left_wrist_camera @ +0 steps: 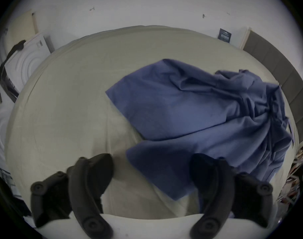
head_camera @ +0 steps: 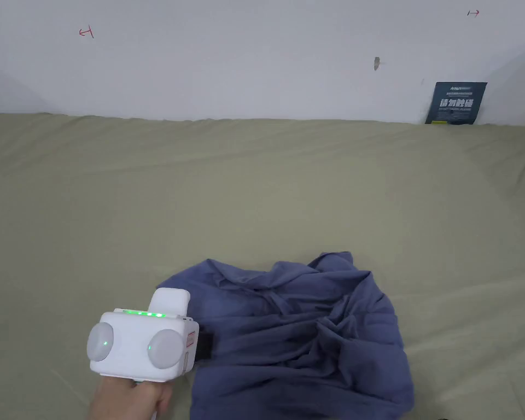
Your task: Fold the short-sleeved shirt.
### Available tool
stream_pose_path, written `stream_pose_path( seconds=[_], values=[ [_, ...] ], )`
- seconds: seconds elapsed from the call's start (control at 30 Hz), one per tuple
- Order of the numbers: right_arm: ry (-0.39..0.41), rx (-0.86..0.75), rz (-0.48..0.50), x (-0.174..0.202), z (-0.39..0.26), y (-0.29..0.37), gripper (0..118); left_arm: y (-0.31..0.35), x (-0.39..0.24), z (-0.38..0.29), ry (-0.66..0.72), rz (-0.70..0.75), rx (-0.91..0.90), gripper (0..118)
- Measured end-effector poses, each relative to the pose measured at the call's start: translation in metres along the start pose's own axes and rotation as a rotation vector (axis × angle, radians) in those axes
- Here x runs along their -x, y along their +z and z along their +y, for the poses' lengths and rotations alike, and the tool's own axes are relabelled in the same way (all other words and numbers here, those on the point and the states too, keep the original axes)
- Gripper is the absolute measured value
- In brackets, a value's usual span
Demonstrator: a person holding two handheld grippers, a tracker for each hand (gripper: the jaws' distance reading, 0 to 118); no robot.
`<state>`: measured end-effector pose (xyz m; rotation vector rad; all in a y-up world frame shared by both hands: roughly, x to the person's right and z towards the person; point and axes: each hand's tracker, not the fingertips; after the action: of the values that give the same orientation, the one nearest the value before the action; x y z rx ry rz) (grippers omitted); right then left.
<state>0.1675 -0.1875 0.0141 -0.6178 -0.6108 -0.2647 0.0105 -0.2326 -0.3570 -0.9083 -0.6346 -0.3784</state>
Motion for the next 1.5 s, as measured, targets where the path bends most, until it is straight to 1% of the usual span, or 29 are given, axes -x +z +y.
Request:
stream_pose_path(
  seconds=[0.03,0.07,0.1,0.2,0.27,0.33,0.37,0.47,0.5,0.53,0.57,0.6,0.63,0.67,0.7,0.8,0.9,0.97,1.07,1.13,1.17,1.2,1.23,1.27,1.3,1.37,1.4,1.43,1.5],
  values=[
    [-0.004,0.006,0.000,-0.001,-0.001,-0.001,0,0.006,0.001,-0.001,0.007,-0.051,-0.059,0],
    [-0.010,0.011,0.003,-0.003,-0.002,-0.002,0,0.011,0.000,-0.001,0.064,-0.078,-0.073,0],
    [-0.019,0.017,0.002,-0.004,0.000,-0.003,0,0.013,0.000,-0.002,0.030,-0.079,0.014,0],
    [-0.033,0.007,-0.007,-0.011,0.015,-0.006,0,0.012,0.005,-0.009,0.030,-0.091,-0.003,0],
    [-0.050,0.002,-0.041,-0.018,0.036,-0.016,0,0.013,0.010,-0.011,0.068,-0.119,-0.015,0],
    [-0.082,-0.007,-0.055,-0.030,0.061,-0.035,0,0.015,0.016,-0.012,0.111,-0.153,-0.015,0],
    [-0.086,0.002,-0.064,-0.034,0.075,-0.047,0,0.015,0.016,-0.011,0.091,-0.131,-0.012,0],
    [-0.073,0.006,-0.056,-0.048,0.115,-0.094,1,0.014,0.017,-0.006,0.095,-0.143,-0.008,0],
    [-0.089,0.031,0.003,-0.053,0.129,-0.111,14,0.014,0.018,-0.006,0.092,-0.141,0.000,0],
    [-0.096,0.068,0.045,-0.057,0.143,-0.129,46,0.011,0.018,-0.006,0.096,-0.147,0.002,0],
    [-0.081,0.116,0.063,-0.059,0.154,-0.148,88,0.008,0.018,-0.007,0.096,-0.149,0.002,0],
    [-0.063,0.173,0.072,-0.059,0.165,-0.168,118,0.007,0.018,-0.007,0.095,-0.152,0.005,0],
    [-0.057,0.207,0.076,-0.058,0.172,-0.187,118,0.006,0.019,-0.007,0.090,-0.148,0.009,0],
    [-0.057,0.166,0.075,-0.058,0.176,-0.198,118,0.005,0.019,-0.007,0.095,-0.153,0.010,0],
    [-0.020,0.211,0.091,-0.056,0.185,-0.213,118,0.005,0.020,-0.008,0.098,-0.156,0.010,0],
    [0.019,0.256,0.052,-0.047,0.196,-0.248,118,0.001,0.023,-0.007,0.115,-0.168,0.017,0],
    [0.059,0.324,0.100,-0.034,0.195,-0.273,118,-0.002,0.025,-0.009,0.122,-0.171,0.023,0],
    [0.066,0.326,0.105,-0.027,0.195,-0.288,118,-0.002,0.023,-0.010,0.117,-0.172,0.021,0],
    [0.033,0.352,0.098,-0.019,0.195,-0.310,118,-0.003,0.023,-0.010,0.119,-0.170,0.021,0],
    [0.079,0.447,0.109,-0.009,0.185,-0.320,118,-0.004,0.022,-0.011,0.125,-0.170,0.022,0],
    [0.106,0.477,0.105,-0.005,0.175,-0.320,113,-0.005,0.022,-0.011,0.125,-0.169,0.022,0],
    [0.175,0.447,0.048,0.002,0.164,-0.314,103,-0.005,0.021,-0.012,0.126,-0.168,0.021,0],
    [0.256,0.353,0.003,0.009,0.161,-0.302,92,-0.005,0.021,-0.012,0.126,-0.167,0.020,0],
    [0.220,0.349,0.061,0.011,0.163,-0.295,66,-0.004,0.021,-0.012,0.124,-0.164,0.020,0],
    [0.204,0.349,0.090,0.012,0.165,-0.286,1,-0.004,0.020,-0.012,0.122,-0.162,0.022,0],
    [0.284,0.307,0.008,0.016,0.159,-0.277,2,-0.004,0.021,-0.012,0.113,-0.157,0.027,0],
    [0.257,0.364,0.087,0.015,0.159,-0.276,2,-0.004,0.021,-0.012,0.111,-0.155,0.031,0],
    [0.219,0.368,0.106,0.012,0.160,-0.271,2,-0.004,0.021,-0.013,0.111,-0.157,0.037,0],
    [0.190,0.310,0.088,0.005,0.166,-0.255,2,0.002,0.018,-0.013,0.134,-0.165,0.035,0]
  ],
)
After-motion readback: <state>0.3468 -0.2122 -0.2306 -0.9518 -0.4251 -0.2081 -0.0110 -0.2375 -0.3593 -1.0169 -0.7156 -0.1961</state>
